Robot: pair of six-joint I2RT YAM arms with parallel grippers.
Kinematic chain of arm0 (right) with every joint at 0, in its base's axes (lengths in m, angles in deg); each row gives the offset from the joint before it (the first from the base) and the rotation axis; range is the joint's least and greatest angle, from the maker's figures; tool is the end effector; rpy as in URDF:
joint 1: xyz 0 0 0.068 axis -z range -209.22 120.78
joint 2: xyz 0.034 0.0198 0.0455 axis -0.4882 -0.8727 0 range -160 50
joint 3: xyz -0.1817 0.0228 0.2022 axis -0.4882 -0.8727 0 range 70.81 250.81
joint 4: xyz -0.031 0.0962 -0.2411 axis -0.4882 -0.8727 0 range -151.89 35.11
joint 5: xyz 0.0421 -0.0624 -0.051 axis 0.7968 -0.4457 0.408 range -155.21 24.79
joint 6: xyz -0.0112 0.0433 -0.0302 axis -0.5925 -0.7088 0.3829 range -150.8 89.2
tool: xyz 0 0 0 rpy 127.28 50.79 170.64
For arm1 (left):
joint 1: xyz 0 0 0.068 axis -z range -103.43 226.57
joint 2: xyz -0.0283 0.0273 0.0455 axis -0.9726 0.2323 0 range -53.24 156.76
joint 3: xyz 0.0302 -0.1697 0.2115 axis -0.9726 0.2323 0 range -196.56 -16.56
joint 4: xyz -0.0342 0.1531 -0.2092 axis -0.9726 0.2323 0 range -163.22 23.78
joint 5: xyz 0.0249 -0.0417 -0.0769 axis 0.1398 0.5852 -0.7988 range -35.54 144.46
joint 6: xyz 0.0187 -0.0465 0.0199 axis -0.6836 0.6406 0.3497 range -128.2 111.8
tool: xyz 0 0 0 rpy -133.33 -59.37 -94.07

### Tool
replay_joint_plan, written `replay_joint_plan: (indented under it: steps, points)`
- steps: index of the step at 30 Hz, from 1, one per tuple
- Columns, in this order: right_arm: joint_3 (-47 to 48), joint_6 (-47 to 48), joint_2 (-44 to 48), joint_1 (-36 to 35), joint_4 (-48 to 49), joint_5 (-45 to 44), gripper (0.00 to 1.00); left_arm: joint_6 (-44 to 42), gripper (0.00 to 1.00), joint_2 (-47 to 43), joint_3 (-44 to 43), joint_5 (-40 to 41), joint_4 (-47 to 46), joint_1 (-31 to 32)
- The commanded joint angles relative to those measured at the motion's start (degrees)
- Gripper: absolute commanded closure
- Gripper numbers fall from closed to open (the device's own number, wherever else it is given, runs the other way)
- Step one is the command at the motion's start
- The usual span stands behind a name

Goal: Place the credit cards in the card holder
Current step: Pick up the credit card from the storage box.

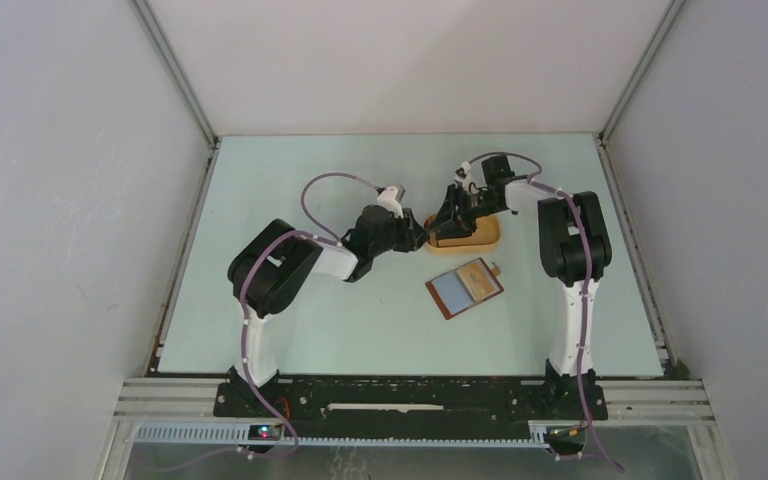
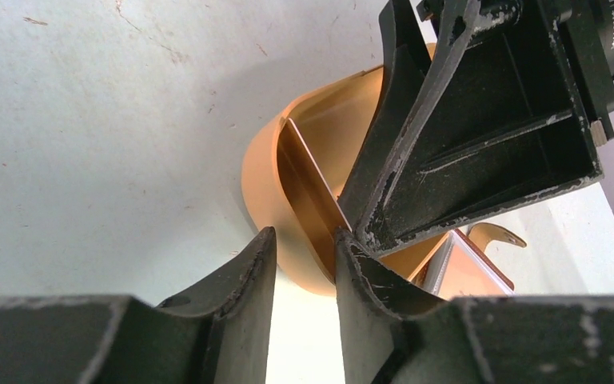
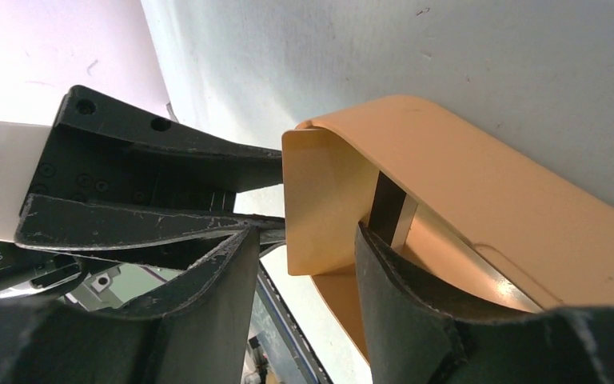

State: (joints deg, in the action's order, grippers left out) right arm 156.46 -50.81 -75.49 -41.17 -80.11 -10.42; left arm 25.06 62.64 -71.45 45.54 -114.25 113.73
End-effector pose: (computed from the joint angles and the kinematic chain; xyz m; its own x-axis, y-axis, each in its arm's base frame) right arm 0.4241 0.1194 0.1318 -0.9897 -0.0078 -0.1427 -0.1253 0.5273 0.8404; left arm 0.3228 -0.2516 0.1287 -0.6185 -0.2111 -0.7569 0.4470 0.6977 -0.5599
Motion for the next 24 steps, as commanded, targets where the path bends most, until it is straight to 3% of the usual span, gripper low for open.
replay_joint_plan:
  steps: [1, 11, 24]
  points:
    - [-1.8, -4.3, -3.0, 0.1, 3.0, -0.4, 0.42, 0.7, 0.61, 0.8, -3.3, -7.3, -0.6, 1.7]
    - [-3.6, -9.9, -2.8, 0.1, 6.1, 0.0, 0.42, 0.8, 0.59, 1.4, -3.6, -8.5, -1.9, 1.6]
    - [-2.6, -3.0, 0.0, 0.0, 0.8, -9.7, 0.72, 0.8, 0.58, 1.4, -3.7, -8.3, -1.9, 1.7]
